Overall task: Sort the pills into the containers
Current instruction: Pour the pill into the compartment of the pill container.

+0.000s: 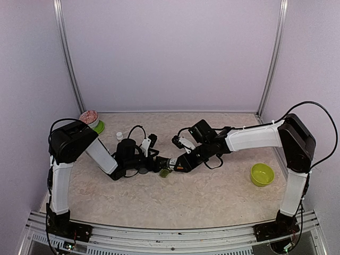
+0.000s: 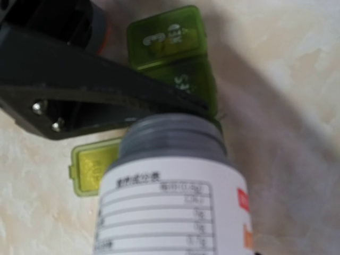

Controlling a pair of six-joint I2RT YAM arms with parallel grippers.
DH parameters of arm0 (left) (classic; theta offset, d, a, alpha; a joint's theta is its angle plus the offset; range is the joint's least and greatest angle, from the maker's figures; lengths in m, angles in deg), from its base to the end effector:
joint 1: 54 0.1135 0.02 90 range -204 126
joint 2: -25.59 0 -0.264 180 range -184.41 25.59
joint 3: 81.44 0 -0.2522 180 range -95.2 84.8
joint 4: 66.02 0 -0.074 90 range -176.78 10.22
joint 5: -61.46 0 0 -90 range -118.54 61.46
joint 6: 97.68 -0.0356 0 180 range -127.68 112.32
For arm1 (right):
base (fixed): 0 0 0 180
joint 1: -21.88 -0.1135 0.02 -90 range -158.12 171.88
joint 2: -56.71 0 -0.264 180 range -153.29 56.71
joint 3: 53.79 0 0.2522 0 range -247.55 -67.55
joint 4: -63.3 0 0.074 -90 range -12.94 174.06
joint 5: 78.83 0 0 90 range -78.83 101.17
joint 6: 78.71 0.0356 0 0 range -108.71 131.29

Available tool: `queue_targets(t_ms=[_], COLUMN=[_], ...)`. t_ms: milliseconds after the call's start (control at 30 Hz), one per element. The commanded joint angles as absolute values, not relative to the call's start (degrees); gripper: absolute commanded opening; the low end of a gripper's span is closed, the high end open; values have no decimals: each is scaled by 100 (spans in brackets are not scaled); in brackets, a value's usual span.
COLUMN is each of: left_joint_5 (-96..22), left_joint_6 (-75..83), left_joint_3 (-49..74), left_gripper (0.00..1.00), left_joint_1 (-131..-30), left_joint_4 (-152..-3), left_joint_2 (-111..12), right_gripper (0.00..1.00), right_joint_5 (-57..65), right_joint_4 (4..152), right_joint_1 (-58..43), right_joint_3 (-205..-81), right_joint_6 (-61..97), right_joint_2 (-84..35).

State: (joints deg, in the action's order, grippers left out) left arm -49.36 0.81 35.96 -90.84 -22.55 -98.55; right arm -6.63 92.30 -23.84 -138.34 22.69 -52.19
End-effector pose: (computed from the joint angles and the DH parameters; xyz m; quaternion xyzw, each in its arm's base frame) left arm 0.3048 -0.2442 0.0770 0.2978 0.7458 -0.3575 0.4767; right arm 0.2713 0.2937 0.1727 -0.3232 0.8818 0.2775 0.2026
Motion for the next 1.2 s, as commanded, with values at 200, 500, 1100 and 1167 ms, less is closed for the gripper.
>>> queue_targets(t_ms=[200,500,1100,1167], left_joint_5=[-4942,-4942,-4955,-4955], left_joint_6=[176,173,156,151], left_joint_3=[3750,3752,3744,3743], left_gripper=[92,93,92,91], left_joint_1=[-9114,-9112,-9103,-9100], left_joint_4=[-2520,-2507,-2512,-2517], left_joint_2=[-9863,-9874,-9883,-9881], right_gripper=[21,21,21,21], right_joint_5=[-808,-731,-724,-715], right_joint_4=[9007,9165,9311,9352], right_joint_1=[-2443,-2439,-2451,-2453], right_joint_3=[-13864,-13893,-13887,-13916], right_joint_6=[2236,2188,2126,2114], right_joint_2=[-5071,-4909,-5179,-5204])
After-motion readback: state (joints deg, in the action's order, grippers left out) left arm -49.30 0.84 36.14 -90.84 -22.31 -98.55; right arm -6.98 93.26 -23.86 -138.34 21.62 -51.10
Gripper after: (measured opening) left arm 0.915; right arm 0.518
